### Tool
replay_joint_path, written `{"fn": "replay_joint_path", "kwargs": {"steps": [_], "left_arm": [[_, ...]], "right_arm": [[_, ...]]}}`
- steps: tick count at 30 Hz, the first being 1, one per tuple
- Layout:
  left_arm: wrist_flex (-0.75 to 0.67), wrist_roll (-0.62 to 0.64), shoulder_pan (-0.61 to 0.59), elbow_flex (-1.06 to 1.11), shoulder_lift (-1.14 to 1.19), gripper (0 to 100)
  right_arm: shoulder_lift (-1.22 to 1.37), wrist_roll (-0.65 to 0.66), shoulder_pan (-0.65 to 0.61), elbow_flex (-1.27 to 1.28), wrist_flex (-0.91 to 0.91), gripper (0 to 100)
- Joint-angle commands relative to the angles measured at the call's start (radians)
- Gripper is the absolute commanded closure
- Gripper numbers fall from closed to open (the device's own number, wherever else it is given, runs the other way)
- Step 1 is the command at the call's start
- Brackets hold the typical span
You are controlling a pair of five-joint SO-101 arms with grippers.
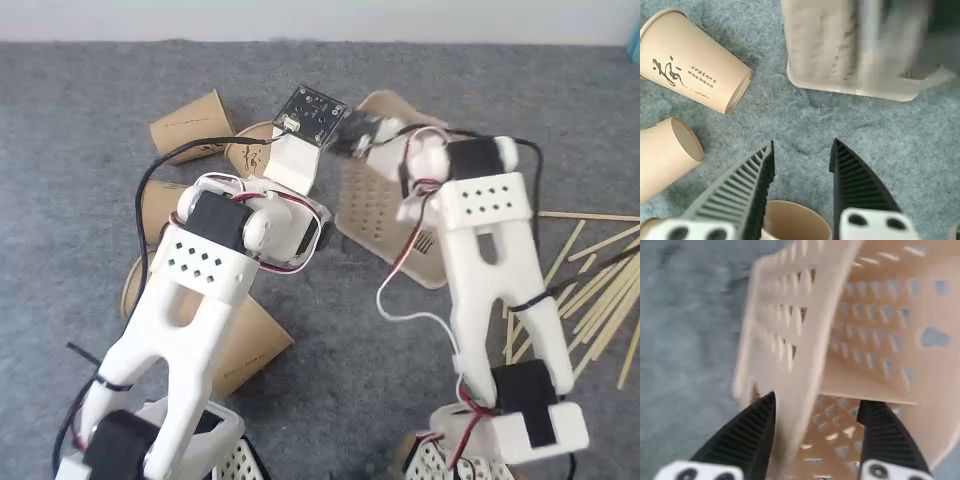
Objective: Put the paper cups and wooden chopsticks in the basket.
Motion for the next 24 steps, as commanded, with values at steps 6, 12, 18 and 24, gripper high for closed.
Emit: {"fn": "replay_joint_path", "kwargs": {"steps": [6,12,18,24], "left_arm": [[-0.025,0.003,-0.009,-0.005,-0.011,82],[-0.025,0.003,-0.009,-0.004,-0.009,82],[-0.052,0.005,-0.009,0.016,-0.009,82],[-0.069,0.006,-0.011,0.025,-0.011,82]], "right_arm": [[-0.186,-0.008,-0.11,-0.012,0.18,70.5],[-0.272,-0.034,-0.102,-0.064,0.183,70.5],[-0.306,-0.213,-0.084,-0.218,0.237,70.6],[-0.3,-0.674,0.051,-0.42,0.289,70.6]]}}
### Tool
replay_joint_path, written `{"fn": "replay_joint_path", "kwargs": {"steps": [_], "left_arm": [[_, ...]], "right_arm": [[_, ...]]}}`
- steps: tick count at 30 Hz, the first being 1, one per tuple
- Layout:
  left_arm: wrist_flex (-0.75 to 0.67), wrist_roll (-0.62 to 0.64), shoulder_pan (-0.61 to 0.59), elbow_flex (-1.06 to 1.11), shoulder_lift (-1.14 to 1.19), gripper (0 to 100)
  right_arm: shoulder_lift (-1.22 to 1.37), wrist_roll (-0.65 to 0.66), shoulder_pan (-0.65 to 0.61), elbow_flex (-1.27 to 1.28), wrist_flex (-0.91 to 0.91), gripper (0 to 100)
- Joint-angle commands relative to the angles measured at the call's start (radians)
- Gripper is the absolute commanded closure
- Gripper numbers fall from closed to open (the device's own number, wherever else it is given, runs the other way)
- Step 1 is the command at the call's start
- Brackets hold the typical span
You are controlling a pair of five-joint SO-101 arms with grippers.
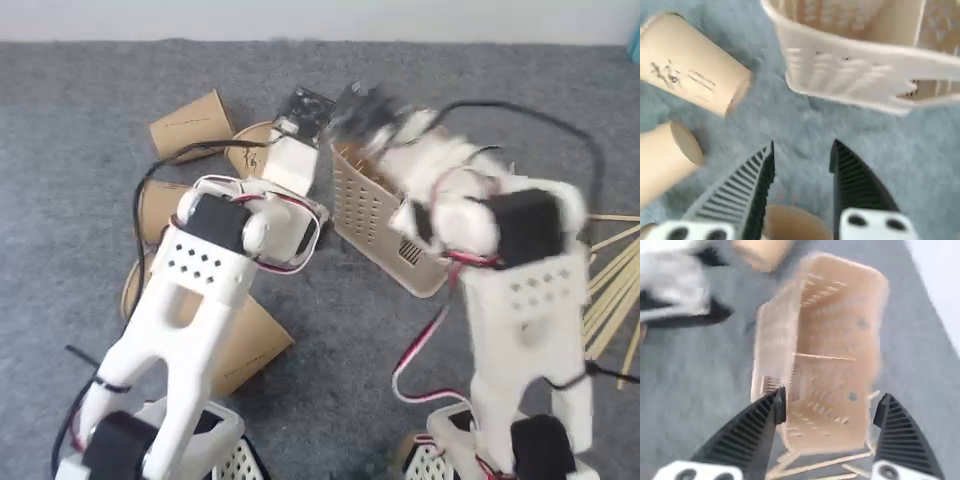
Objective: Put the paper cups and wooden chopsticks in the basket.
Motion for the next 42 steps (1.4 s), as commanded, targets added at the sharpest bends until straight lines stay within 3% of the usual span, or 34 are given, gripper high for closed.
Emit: {"fn": "replay_joint_path", "kwargs": {"steps": [1,7,13,18,29,38,42], "left_arm": [[-0.028,0.005,-0.006,-0.013,-0.009,82],[-0.035,0.057,-0.043,-0.021,-0.009,82],[-0.138,0.206,-0.201,-0.033,-0.017,82],[-0.189,0.27,-0.247,-0.027,-0.009,82],[-0.247,0.273,-0.245,0.015,-0.011,82],[-0.249,0.272,-0.244,0.016,-0.009,82],[-0.249,0.272,-0.249,0.016,-0.009,82]], "right_arm": [[-0.031,-0.33,0.133,-0.137,0.027,70.6],[-0.03,-0.686,0.282,-0.123,0.031,70.6],[-0.03,-0.867,0.277,-0.015,0.012,70.5],[-0.028,-0.977,0.354,0.04,0.001,70.4],[0.168,-1.019,0.357,0.261,-0.128,70.6],[0.082,-1.011,0.306,0.299,-0.16,71.1],[0.111,-1.01,0.309,0.377,-0.239,84.1]]}}
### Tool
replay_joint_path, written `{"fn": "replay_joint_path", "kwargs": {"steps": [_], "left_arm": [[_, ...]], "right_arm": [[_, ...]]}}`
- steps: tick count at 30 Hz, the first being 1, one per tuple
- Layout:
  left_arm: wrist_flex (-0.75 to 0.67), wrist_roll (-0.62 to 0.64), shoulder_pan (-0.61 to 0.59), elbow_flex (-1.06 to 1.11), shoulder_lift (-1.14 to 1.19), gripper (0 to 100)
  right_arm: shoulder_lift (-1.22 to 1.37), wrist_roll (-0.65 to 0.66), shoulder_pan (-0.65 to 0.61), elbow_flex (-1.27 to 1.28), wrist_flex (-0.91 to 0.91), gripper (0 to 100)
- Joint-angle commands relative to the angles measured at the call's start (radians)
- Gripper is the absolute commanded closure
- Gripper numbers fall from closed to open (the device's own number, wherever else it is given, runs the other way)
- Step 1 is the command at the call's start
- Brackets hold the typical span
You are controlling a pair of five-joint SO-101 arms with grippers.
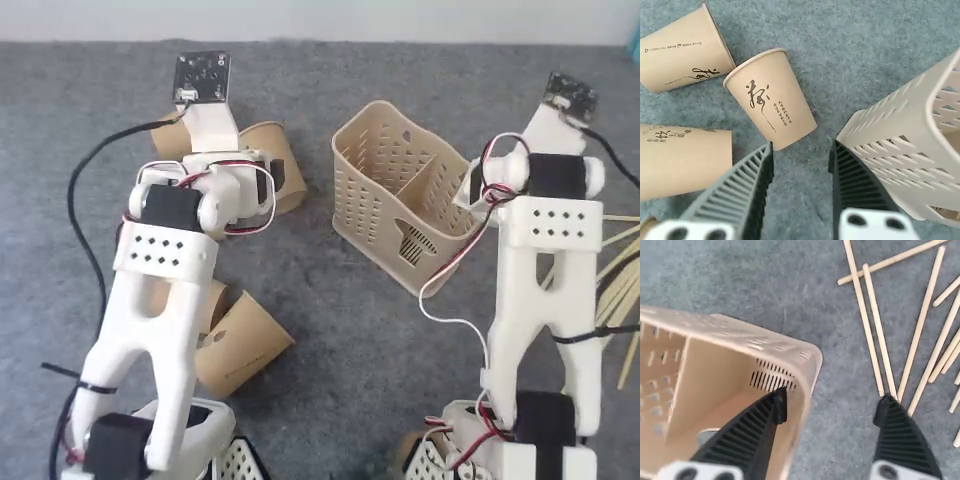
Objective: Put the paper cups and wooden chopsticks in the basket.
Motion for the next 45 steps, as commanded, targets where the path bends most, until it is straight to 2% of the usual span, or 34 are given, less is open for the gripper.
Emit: {"fn": "replay_joint_path", "kwargs": {"steps": [1,4,9,14,17,23,25,37,42,45], "left_arm": [[-0.025,0.009,-0.009,-0.008,-0.011,82],[-0.025,0.009,-0.008,-0.008,-0.011,82],[-0.037,0.009,-0.003,0.008,-0.012,82],[-0.041,0.008,-0.003,0.008,-0.011,82],[-0.048,0.008,-0.003,0.019,-0.012,82],[-0.058,0.006,-0.002,0.024,-0.012,82],[-0.066,0.006,-0.002,0.028,-0.012,82],[-0.097,0.006,-0.002,0.051,-0.012,82],[-0.097,0.006,-0.002,0.053,-0.012,82],[-0.097,0.006,-0.002,0.053,-0.012,82]], "right_arm": [[-0.01,0.006,-0.002,0.034,-0.084,88.3],[0.041,0.153,-0.01,0.044,-0.128,99.1],[0.125,0.253,0.042,-0.002,-0.193,99.1],[0.209,0.486,0.11,-0.126,-0.289,99.1],[0.269,0.614,0.108,-0.232,-0.278,99.1],[0.394,1.026,0.018,-0.41,-0.177,99.0],[0.424,1.114,-0.001,-0.446,-0.174,99.0],[0.51,1.108,0.004,-0.575,-0.142,97.2],[0.506,0.882,0.033,-0.612,-0.131,82.1],[0.507,0.806,0.048,-0.674,-0.073,77.9]]}}
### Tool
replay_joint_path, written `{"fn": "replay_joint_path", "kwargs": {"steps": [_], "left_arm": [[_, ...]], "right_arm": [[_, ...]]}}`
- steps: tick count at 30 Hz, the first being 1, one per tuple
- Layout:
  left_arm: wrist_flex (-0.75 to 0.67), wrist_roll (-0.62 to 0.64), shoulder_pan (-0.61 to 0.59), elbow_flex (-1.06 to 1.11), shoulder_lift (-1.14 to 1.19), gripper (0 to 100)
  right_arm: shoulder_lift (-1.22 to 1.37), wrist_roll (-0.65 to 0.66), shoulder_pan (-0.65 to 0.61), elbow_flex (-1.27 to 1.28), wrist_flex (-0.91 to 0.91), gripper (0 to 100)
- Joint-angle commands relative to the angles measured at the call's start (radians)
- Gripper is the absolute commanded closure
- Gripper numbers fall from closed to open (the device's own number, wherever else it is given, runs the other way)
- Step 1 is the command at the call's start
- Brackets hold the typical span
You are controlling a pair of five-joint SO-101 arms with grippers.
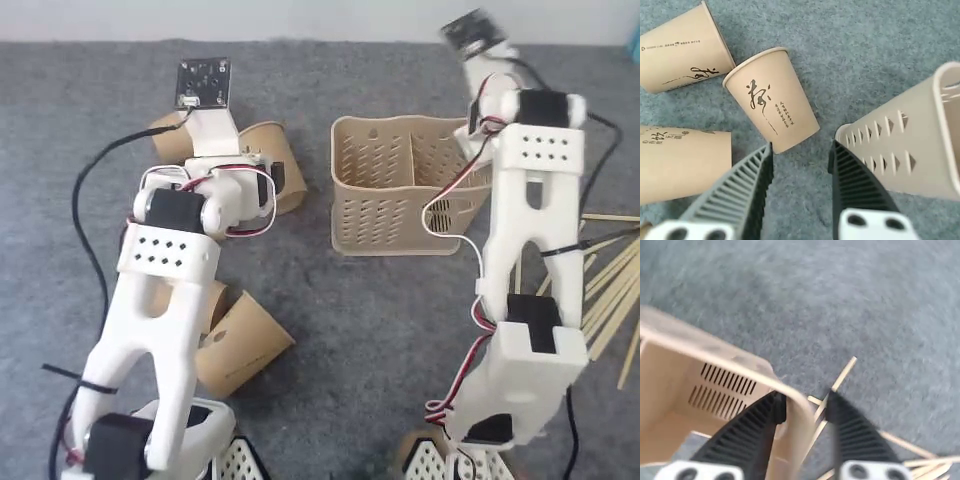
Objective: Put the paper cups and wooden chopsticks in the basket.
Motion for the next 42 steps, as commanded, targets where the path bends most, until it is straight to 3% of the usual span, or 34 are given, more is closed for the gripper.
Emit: {"fn": "replay_joint_path", "kwargs": {"steps": [1,7,10,16,22,26,32,37,42], "left_arm": [[-0.029,0.006,0.003,-0.01,-0.012,82],[0.026,0.008,0.003,-0.03,-0.023,82],[0.121,0.006,-0.006,-0.073,-0.06,82],[0.292,-0.046,-0.026,-0.079,-0.23,82],[0.358,-0.121,-0.212,-0.079,-0.334,82],[0.396,-0.18,-0.345,-0.081,-0.344,82],[0.434,-0.227,-0.555,-0.076,-0.345,82],[0.433,-0.255,-0.683,-0.022,-0.351,82],[0.416,-0.347,-0.787,0.036,-0.351,82]], "right_arm": [[-0.021,-0.101,0.025,-0.118,0.068,77.5],[-0.022,-0.149,0.018,-0.37,0.341,77.5],[-0.065,-0.173,0.044,-0.376,0.348,77.7],[-0.297,-0.183,0.064,-0.094,0.343,77.7],[-0.611,-0.152,0.056,0.209,0.338,77.8],[-0.82,-0.075,-0.059,0.423,0.338,77.8],[-1.075,0.037,-0.43,0.767,0.335,77.8],[-1.15,0.041,-0.691,0.974,0.245,77.8],[-1.15,-0.018,-0.805,1.142,0.038,77.6]]}}
